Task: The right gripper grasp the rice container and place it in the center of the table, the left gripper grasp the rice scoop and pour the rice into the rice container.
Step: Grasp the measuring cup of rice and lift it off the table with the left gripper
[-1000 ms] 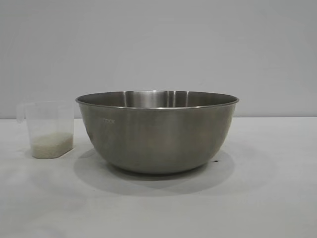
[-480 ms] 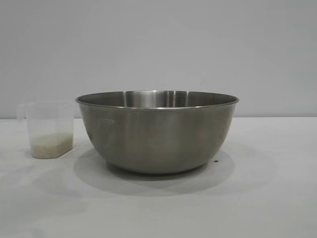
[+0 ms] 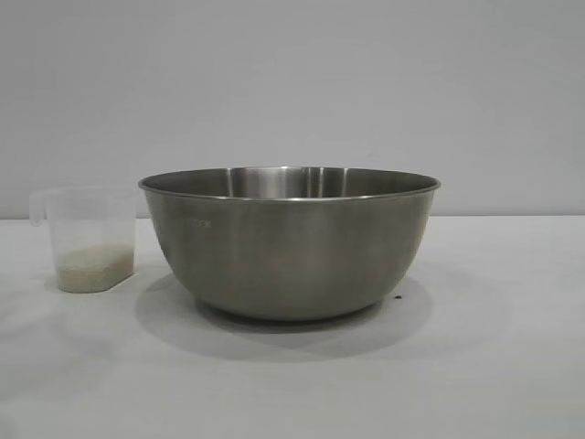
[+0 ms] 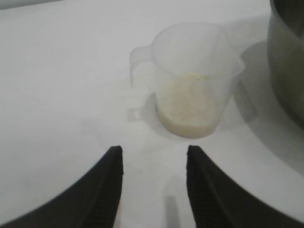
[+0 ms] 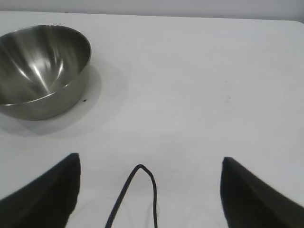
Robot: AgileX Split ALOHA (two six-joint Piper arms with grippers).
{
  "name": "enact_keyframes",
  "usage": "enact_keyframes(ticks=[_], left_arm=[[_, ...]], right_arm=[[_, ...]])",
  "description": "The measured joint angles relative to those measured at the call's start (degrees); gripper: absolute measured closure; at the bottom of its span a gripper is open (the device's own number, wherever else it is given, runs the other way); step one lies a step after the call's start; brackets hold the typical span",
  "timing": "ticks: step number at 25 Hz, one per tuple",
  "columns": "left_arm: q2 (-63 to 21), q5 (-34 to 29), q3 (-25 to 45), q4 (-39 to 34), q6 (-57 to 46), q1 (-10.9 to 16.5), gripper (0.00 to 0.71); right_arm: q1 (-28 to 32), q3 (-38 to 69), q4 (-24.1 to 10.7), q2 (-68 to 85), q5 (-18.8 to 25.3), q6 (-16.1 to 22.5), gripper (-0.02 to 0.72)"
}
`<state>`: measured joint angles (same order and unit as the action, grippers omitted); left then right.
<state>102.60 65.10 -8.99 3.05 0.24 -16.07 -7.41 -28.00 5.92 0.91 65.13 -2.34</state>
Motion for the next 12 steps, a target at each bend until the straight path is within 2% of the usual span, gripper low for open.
enact_keyframes(ticks=[12], left_arm=[[6.09,0.08,-7.58,2.28,0.53,0.0,0.406]], right_arm=[[0.0,0.0,0.0,0.0,0.0,0.0,0.149]])
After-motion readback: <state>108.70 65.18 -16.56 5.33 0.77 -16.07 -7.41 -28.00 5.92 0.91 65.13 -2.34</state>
